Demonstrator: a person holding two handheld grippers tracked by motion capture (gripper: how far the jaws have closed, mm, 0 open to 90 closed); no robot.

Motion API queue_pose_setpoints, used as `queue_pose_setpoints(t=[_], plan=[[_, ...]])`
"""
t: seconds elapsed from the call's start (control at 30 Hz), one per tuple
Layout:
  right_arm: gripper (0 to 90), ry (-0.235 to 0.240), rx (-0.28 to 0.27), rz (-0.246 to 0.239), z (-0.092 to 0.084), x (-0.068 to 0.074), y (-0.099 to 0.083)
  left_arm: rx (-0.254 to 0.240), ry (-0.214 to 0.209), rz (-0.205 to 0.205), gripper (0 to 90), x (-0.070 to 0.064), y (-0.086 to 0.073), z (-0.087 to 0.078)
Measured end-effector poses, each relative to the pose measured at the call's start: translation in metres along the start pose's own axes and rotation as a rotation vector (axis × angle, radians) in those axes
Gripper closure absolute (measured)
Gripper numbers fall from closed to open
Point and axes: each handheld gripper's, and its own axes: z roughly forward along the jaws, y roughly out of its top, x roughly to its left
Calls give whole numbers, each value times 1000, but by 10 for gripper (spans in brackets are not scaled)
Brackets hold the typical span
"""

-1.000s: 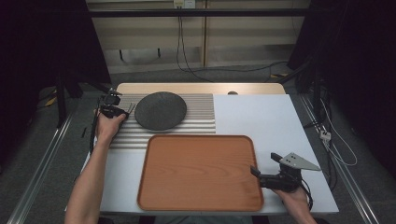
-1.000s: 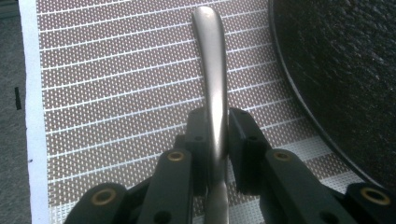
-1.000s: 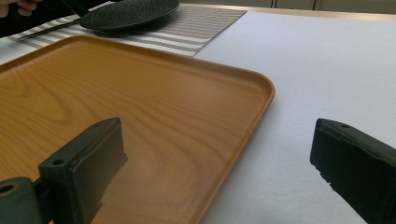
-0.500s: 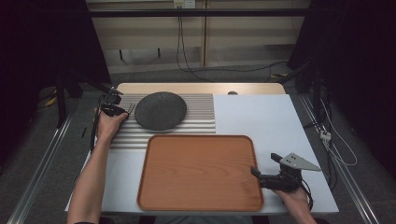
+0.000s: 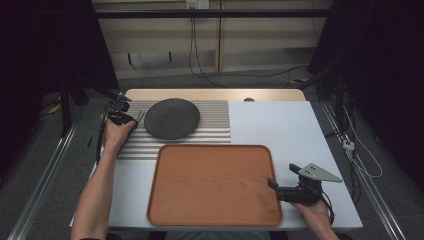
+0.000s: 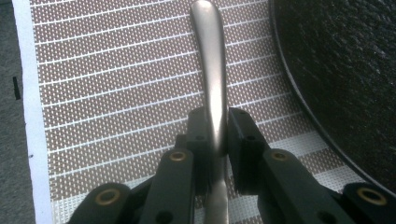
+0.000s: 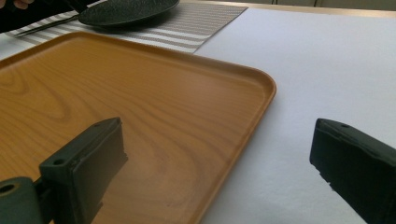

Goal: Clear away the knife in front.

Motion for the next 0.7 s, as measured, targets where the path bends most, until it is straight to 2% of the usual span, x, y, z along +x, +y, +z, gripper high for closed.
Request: queue_pose_setpoints(t=[0.37, 0.7], plan=[[28, -4, 1, 3, 0, 2, 0, -8, -3, 6, 800, -2, -5, -5], [28, -4, 3, 3, 1, 2, 0, -30, -6, 45, 800, -8, -5, -21]])
